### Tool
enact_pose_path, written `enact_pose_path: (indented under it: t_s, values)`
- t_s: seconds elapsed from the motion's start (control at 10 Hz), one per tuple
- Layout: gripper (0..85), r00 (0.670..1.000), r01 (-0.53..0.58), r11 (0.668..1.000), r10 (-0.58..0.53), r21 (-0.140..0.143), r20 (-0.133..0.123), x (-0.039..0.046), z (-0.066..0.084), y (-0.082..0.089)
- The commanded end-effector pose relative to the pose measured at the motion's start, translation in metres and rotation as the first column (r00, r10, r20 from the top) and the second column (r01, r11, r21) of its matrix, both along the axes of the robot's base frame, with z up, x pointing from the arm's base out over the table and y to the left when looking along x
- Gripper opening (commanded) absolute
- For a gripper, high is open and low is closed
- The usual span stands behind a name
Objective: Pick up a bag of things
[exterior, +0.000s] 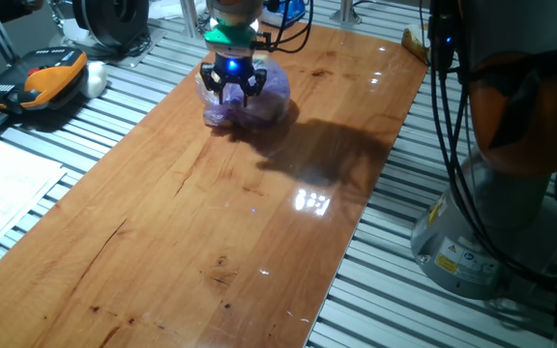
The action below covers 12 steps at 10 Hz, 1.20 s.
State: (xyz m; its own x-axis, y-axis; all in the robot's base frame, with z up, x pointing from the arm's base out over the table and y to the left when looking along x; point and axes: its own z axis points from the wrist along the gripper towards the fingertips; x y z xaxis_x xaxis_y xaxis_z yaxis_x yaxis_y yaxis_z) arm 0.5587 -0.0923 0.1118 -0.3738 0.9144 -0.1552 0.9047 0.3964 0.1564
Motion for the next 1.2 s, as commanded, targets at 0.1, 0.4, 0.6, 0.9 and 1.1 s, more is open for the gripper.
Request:
enact_pose_path:
  t_s: [0.1, 0.4, 0.6, 0.9, 1.1]
  values:
    - [51.0, 1.0, -0.001, 1.0, 0.001, -0.002, 0.0, 0.0003, 0.001, -0.002]
    - [51.0, 1.0, -0.003, 1.0, 0.003, -0.005, 0.0, 0.0011, 0.0, -0.004]
    - [51.0, 1.0, -0.006, 1.0, 0.006, -0.006, 0.0, 0.003, -0.003, -0.006]
    - [51.0, 1.0, -0.007, 1.0, 0.007, -0.006, -0.004, 0.0042, -0.009, -0.006]
    - [51.0, 1.0, -0.011, 1.0, 0.011, -0.01, -0.025, 0.0043, -0.01, -0.006]
